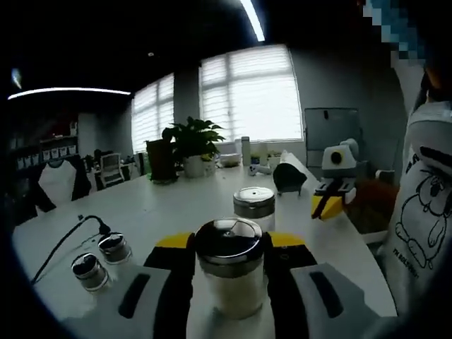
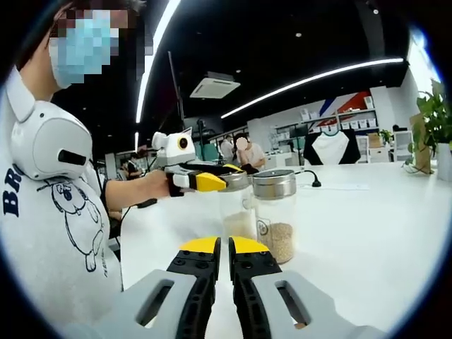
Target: Rotate the seasoning bottle until the label or dispensing opening points toward the visible target arrow and the bottle remains upright within the marked orientation range
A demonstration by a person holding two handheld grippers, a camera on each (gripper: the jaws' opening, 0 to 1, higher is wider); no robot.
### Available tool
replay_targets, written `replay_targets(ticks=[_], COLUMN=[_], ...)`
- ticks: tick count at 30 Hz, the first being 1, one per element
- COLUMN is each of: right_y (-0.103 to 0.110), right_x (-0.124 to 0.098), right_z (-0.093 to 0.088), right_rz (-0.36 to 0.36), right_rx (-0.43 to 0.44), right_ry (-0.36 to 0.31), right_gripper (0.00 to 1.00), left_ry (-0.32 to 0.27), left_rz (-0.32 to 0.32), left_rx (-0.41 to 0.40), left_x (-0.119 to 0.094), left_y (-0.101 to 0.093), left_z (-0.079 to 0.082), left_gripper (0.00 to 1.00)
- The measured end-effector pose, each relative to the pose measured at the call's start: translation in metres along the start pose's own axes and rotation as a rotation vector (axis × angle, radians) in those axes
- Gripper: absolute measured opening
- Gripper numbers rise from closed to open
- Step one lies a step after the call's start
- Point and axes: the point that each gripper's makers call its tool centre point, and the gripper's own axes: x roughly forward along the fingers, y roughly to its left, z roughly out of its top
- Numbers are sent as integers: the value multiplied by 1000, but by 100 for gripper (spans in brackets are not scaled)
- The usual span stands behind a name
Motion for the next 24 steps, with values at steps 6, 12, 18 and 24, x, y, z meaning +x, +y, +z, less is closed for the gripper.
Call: replay_targets(ticks=[6,12,18,24], right_y=[-7,-2,-2,-2], right_x=[-3,2,-5,0], right_z=[7,19,24,16], right_rz=[-10,9,15,26], right_rx=[18,12,-28,-6], right_ry=[-19,-26,-13,-18], right_gripper=[2,2,2,2], left_ry=[-51,-61,-102,-73], left_rz=[-75,-109,-198,-249], left_rx=[-11,-34,-94,-83], left_x=[-10,-6,2,8], left_y=[-1,12,7,0], left_z=[11,14,12,3], left_gripper=[47,62,70,56])
